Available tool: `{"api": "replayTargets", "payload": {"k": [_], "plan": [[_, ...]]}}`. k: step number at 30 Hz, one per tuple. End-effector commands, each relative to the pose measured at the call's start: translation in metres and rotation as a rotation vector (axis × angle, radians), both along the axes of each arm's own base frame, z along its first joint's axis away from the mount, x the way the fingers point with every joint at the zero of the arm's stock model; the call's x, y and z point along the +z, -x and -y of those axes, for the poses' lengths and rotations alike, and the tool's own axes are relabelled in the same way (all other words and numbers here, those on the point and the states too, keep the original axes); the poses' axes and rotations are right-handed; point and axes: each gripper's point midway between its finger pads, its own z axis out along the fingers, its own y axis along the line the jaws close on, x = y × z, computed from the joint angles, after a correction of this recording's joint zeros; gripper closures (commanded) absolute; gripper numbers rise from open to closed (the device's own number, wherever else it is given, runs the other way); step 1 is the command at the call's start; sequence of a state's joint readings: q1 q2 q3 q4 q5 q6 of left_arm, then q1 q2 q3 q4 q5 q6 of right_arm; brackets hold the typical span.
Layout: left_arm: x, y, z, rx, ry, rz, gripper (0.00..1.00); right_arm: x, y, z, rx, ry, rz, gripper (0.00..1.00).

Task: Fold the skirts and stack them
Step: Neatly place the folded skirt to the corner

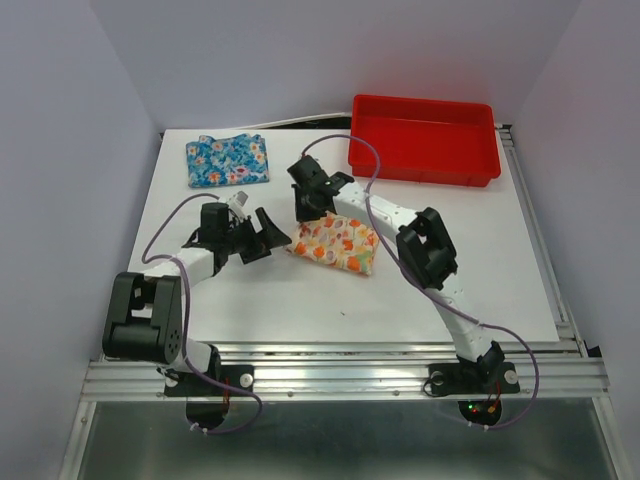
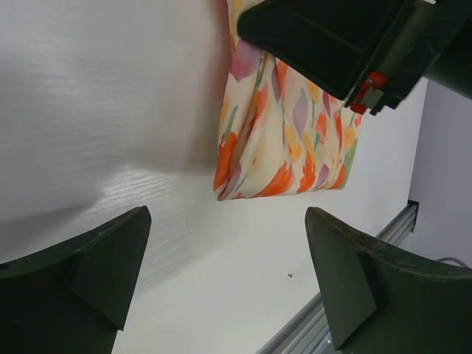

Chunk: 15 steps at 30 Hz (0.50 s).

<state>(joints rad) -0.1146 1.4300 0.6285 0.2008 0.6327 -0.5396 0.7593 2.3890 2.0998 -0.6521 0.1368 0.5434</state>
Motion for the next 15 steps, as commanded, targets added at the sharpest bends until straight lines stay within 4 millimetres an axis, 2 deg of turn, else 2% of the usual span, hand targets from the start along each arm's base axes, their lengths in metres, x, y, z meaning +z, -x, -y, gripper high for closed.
{"api": "replayTargets", "payload": {"k": [1,4,12,15], "plan": [[0.01,-0.019,0.016,0.072,0.045,0.057,0.02,0.075,-0.013,-0.015,-0.01,-0.162,0.076,0.99],[0.005,-0.023,0.032,0.089,0.085,0.035,0.02,0.076,-0.009,-0.017,-0.009,-0.18,0.059,0.99],[-0.019,-0.041,0.045,0.135,0.1,0.026,0.02,0.071,-0.01,-0.015,-0.016,-0.191,0.036,0.99],[-0.025,-0.052,0.047,0.147,0.11,0.034,0.07,0.072,-0.012,-0.01,-0.026,-0.192,0.033,0.99]]}}
